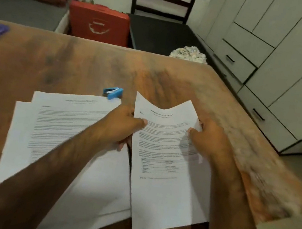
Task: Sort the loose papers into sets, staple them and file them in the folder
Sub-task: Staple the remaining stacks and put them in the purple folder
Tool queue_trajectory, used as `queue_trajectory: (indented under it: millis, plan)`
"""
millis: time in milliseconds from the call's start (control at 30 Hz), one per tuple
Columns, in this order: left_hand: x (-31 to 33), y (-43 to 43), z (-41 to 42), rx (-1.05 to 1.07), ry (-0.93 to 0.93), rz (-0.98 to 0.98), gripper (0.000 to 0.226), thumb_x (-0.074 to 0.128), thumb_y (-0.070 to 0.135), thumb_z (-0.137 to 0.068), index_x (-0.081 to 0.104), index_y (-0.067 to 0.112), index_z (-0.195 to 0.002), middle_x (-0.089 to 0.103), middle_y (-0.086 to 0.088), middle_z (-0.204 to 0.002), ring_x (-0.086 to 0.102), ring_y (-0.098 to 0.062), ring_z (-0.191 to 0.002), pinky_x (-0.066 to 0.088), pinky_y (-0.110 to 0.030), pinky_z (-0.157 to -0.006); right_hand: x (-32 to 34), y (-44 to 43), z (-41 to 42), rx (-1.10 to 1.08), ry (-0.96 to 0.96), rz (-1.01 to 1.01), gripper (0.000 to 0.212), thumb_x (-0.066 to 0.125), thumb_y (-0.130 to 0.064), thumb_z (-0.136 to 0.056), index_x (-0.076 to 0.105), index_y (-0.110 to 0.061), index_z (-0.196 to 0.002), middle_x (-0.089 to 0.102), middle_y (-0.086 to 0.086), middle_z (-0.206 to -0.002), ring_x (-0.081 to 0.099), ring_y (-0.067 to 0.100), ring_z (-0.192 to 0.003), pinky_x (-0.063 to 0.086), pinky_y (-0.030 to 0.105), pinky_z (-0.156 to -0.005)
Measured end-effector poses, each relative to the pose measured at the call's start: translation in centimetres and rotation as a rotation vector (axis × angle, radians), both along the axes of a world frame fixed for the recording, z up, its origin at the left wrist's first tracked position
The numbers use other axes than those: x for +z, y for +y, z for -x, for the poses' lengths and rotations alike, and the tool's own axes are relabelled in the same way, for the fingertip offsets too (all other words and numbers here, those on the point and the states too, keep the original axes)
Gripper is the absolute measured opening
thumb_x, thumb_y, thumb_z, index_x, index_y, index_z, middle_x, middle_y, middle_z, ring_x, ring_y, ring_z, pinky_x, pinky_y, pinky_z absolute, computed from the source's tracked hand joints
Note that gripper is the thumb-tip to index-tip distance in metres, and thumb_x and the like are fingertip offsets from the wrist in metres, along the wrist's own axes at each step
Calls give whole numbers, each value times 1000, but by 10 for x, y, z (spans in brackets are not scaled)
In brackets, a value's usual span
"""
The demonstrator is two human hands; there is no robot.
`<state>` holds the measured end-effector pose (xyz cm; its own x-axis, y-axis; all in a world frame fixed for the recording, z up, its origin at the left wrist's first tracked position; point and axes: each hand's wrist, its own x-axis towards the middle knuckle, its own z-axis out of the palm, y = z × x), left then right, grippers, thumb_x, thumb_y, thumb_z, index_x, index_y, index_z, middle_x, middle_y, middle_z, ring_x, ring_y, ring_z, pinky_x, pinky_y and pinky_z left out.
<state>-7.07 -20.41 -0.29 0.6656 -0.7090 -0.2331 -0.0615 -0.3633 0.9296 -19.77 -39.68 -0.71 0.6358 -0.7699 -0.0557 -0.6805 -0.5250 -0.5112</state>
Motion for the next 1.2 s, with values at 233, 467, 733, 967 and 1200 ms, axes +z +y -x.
queue_trajectory:
  millis: [233,467,733,967,1200]
  plan:
    - [-9,-18,8,-9,-495,-433,42,48,53,-104,55,28,-137,66,5,-134,67,-21,-110,51,-35,-88,2,-3,5,-147,158,159,44,61,-27,-97,57,-16,-139,52,14,-146,52,35,-127,48,46,-101]
    - [-10,47,-26,233,-623,-539,29,55,50,-100,62,32,-121,71,4,-113,62,-17,-99,47,-35,-82,2,76,-48,139,-139,52,32,67,-36,-93,70,-29,-125,66,-3,-128,63,25,-116,50,48,-104]
    - [-21,157,-68,539,-696,-782,65,42,68,-99,53,20,-142,49,-8,-152,51,-31,-133,43,-48,-111,-26,148,-118,373,-136,-2,27,66,-42,-96,69,-34,-121,68,-8,-119,61,16,-110,53,44,-100]
    - [-48,162,-77,598,-788,-698,64,41,74,-95,59,29,-136,52,-3,-144,51,-26,-127,44,-46,-108,-45,159,-123,348,-170,133,35,53,-58,-90,68,-35,-112,67,-7,-110,59,17,-102,56,46,-94]
    - [-50,166,-80,595,-760,-328,45,64,61,-92,56,38,-130,62,13,-132,57,-17,-115,52,-52,-101,-48,159,-125,347,-157,129,45,45,-64,-85,67,-36,-114,67,-6,-115,61,19,-103,55,46,-97]
